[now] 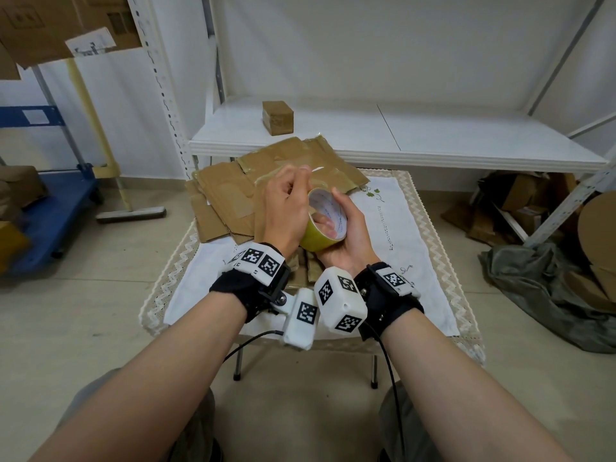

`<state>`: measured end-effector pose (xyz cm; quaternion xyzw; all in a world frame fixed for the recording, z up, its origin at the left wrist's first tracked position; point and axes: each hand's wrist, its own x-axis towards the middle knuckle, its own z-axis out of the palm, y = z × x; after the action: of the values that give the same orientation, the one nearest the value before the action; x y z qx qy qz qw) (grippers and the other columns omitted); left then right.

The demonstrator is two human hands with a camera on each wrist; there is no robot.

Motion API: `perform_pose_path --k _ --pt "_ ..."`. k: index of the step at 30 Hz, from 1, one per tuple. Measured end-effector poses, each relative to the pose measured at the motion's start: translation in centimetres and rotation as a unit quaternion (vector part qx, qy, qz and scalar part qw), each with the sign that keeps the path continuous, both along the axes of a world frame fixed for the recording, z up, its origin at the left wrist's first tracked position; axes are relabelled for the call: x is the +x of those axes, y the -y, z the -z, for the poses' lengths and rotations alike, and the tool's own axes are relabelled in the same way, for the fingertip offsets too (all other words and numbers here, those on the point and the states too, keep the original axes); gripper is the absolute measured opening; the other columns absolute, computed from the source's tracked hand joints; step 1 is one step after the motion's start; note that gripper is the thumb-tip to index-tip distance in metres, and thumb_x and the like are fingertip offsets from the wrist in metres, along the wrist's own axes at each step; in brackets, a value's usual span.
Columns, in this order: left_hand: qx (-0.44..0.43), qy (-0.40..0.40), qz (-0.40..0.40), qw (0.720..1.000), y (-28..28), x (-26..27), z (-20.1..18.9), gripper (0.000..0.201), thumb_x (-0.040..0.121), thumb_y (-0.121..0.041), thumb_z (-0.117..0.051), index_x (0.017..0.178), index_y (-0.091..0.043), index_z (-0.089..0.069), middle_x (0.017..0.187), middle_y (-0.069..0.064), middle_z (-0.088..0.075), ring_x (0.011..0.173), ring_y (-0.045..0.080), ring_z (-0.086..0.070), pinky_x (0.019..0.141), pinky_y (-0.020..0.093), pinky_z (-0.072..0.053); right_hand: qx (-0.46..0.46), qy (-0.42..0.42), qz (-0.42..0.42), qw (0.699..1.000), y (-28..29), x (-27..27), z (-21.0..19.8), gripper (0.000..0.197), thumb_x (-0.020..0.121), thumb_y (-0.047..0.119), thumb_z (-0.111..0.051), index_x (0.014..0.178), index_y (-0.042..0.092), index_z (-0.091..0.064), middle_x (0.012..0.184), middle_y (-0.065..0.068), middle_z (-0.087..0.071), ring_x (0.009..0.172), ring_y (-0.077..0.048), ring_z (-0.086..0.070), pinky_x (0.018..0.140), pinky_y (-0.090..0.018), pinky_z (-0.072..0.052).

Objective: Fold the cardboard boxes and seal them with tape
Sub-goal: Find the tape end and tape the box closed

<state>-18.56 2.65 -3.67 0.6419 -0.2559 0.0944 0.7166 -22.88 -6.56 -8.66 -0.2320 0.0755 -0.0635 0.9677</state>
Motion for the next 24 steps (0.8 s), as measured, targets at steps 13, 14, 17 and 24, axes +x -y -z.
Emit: perform_pose_path --k 13,14,17,24 --pt "0.194 0.033 0.245 0.949 -5.8 2.7 -4.8 0.020 0.085 -0.003 -0.074 0.105 -0.004 -0.075 0.098 0.005 -0.077 0.097 0.020 -0.072 0.087 0.023 -0.055 -0.064 -0.006 -0.105 0.992 3.0 -2.2 -3.0 0.044 0.096 0.038 -0.064 0.125 0.008 -0.052 0.064 0.002 -0.045 0.048 -0.003 -0.041 0.066 -0.014 -0.029" --pt "0.214 0.048 0.247 0.944 -6.0 2.7 -5.3 0.019 0.082 -0.004 -0.076 0.102 -0.005 -0.076 0.095 0.003 -0.078 0.094 0.020 -0.073 0.084 0.021 -0.055 -0.065 -0.003 -0.118 0.991 3.0 -2.3 -3.2 0.048 0.096 0.037 -0.064 0.130 0.005 -0.052 0.067 0.002 -0.044 0.048 -0.002 -0.037 0.063 -0.013 -0.034" --pt "0.281 0.106 0.236 0.924 -6.2 2.7 -6.7 0.016 0.077 -0.010 -0.081 0.093 -0.008 -0.079 0.087 -0.002 -0.078 0.086 0.014 -0.074 0.081 0.021 -0.057 -0.079 -0.006 -0.124 0.989 3.0 -2.7 -3.5 0.044 0.095 0.034 -0.064 0.124 0.001 -0.057 0.077 -0.001 -0.046 0.047 -0.003 -0.044 0.052 -0.015 -0.043" --pt "0.313 0.167 0.240 0.904 -6.7 2.4 -7.9 0.011 0.077 -0.012 -0.083 0.087 -0.010 -0.079 0.085 0.005 -0.077 0.081 0.018 -0.075 0.082 0.037 -0.061 -0.101 -0.023 -0.148 0.984 2.8 -3.0 -4.1 0.038 0.100 0.042 -0.056 0.099 0.006 -0.067 0.059 0.003 -0.049 0.044 -0.003 -0.043 0.064 -0.013 -0.021"
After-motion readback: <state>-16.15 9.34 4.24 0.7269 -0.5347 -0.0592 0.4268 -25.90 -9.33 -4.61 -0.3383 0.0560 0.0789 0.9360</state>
